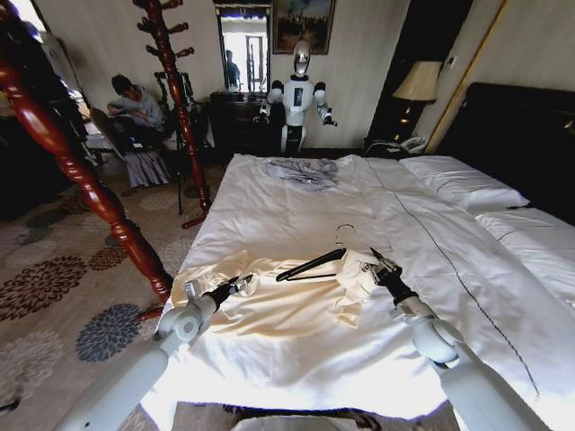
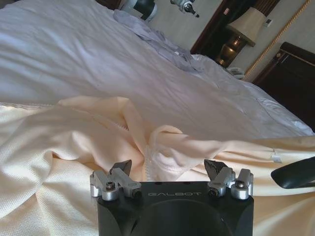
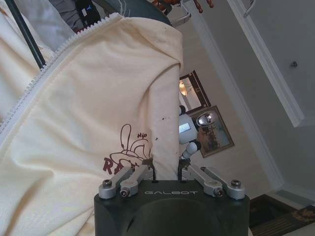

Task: Pick up the clothes from the bed and hang them on the clothes hanger.

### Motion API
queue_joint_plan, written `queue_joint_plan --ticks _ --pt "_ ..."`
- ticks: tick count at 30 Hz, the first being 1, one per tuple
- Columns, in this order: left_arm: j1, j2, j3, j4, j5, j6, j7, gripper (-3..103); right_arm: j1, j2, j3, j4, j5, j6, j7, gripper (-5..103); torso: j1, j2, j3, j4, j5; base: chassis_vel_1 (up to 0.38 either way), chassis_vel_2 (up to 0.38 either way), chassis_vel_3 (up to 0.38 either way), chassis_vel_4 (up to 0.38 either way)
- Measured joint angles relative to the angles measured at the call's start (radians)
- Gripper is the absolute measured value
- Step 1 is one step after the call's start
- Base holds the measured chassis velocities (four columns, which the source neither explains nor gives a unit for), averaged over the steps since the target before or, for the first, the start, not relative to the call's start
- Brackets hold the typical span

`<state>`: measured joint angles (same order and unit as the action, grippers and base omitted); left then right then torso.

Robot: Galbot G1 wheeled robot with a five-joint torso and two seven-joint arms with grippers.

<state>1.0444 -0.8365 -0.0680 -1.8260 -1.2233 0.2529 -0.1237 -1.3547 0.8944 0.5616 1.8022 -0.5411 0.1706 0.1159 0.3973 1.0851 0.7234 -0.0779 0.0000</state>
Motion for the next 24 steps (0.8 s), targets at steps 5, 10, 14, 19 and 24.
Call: queue_joint_plan --ticks 5,10,14,19,24 --pt "-0.007 -0.002 0.007 -0.003 0.000 0.000 0.001 93 0.006 0.000 -0.004 0.000 0.003 0.000 0.000 19 0.000 0.000 0.000 0.0000 0.0000 0.000 0.000 0.000 0.000" --pt "-0.016 -0.003 0.015 -0.003 0.000 0.000 0.004 93 0.005 -0.001 -0.004 0.003 0.006 -0.001 0.000 19 0.000 0.000 0.000 0.0000 0.0000 0.000 0.000 0.000 0.000" --pt "-0.025 -0.005 0.024 0.002 -0.001 0.001 0.007 88 0.004 -0.001 -0.004 0.004 0.007 -0.001 0.000 19 0.000 0.000 0.000 0.0000 0.0001 0.000 0.000 0.000 0.000" --pt "-0.035 -0.012 0.038 0.013 -0.001 0.002 0.008 85 0.005 -0.001 -0.004 0.006 0.008 -0.002 0.000 19 0.000 0.000 0.000 0.0000 0.0000 0.000 0.000 0.000 0.000" --pt "-0.039 -0.022 0.055 0.001 0.001 0.002 0.008 85 0.002 0.003 -0.005 0.009 0.008 -0.002 -0.001 19 0.000 0.000 0.000 0.0000 0.0000 0.000 0.000 0.000 0.000"
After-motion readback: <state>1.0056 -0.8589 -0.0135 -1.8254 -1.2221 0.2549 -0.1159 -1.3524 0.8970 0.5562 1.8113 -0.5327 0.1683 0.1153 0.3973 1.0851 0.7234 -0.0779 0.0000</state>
